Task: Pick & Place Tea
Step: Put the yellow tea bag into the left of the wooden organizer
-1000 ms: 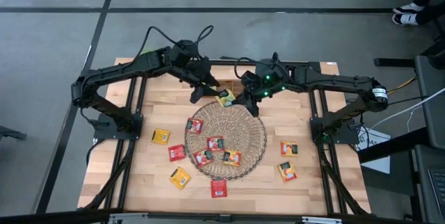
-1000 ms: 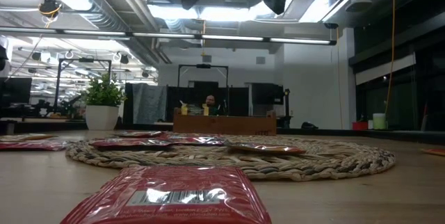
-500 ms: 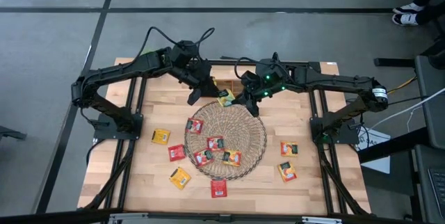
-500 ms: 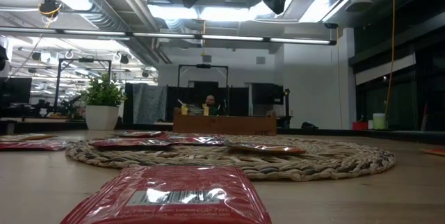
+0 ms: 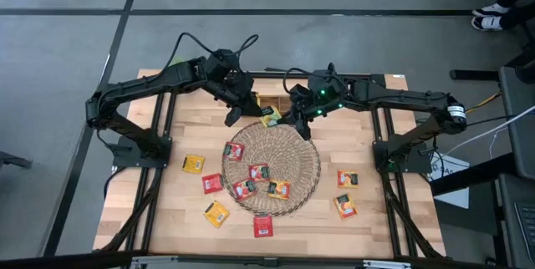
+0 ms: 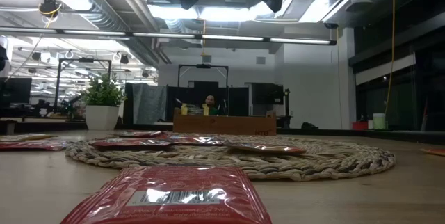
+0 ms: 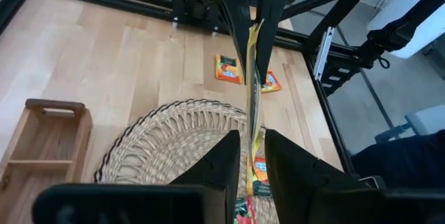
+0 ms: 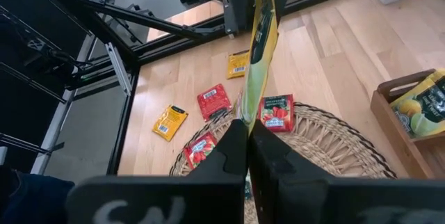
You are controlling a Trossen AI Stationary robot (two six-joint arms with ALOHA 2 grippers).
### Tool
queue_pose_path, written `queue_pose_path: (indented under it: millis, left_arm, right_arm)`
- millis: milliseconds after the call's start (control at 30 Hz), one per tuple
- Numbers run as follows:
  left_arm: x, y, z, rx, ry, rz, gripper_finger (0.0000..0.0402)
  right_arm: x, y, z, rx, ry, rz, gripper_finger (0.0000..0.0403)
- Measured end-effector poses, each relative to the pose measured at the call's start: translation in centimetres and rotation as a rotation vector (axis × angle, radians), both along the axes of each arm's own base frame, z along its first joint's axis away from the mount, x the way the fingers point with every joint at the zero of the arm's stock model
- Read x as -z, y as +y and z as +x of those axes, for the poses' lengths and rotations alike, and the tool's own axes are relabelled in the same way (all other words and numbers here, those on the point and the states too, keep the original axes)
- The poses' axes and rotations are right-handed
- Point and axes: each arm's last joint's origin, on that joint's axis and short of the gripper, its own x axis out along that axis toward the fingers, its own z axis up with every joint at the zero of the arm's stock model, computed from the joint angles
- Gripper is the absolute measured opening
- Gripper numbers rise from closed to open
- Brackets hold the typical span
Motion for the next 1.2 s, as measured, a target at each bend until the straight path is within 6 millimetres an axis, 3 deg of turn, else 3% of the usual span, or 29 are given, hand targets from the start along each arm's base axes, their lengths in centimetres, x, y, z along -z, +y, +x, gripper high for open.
queue_pose_path:
  millis: [167, 300, 400, 633, 867, 1200]
  left_arm:
    - [0.0, 0.0, 0.0, 0.014, -0.009, 0.026, 0.0057]
    - [0.0, -0.1, 0.0, 0.039, -0.019, 0.061, 0.0012]
    - [0.0, -0.2, 0.1, 0.044, -0.021, 0.073, 0.0003]
    - [0.1, -0.1, 0.0, 0.032, -0.011, 0.079, 0.0002]
    - [1.0, 0.7, -1.0, -0.007, 0.11, 0.12, 0.0002]
    - [2.3, 3.4, -2.1, -0.093, 0.235, 0.245, 0.0002]
  right_arm:
    - [0.0, 0.0, 0.0, 0.0, 0.0, 0.0, 0.0004]
    - [0.0, 0.0, 0.0, 0.0, 0.001, 0.0, 0.0005]
    - [0.0, 0.0, 0.0, 0.0, 0.001, 0.0, 0.0015]
    - [0.0, 0.0, 0.0, 0.002, 0.002, 0.002, 0.0036]
    - [-0.3, 0.0, -0.2, 0.002, -0.006, 0.008, 0.0061]
    - [-1.5, 0.2, -1.4, 0.002, -0.041, 0.022, 0.0073]
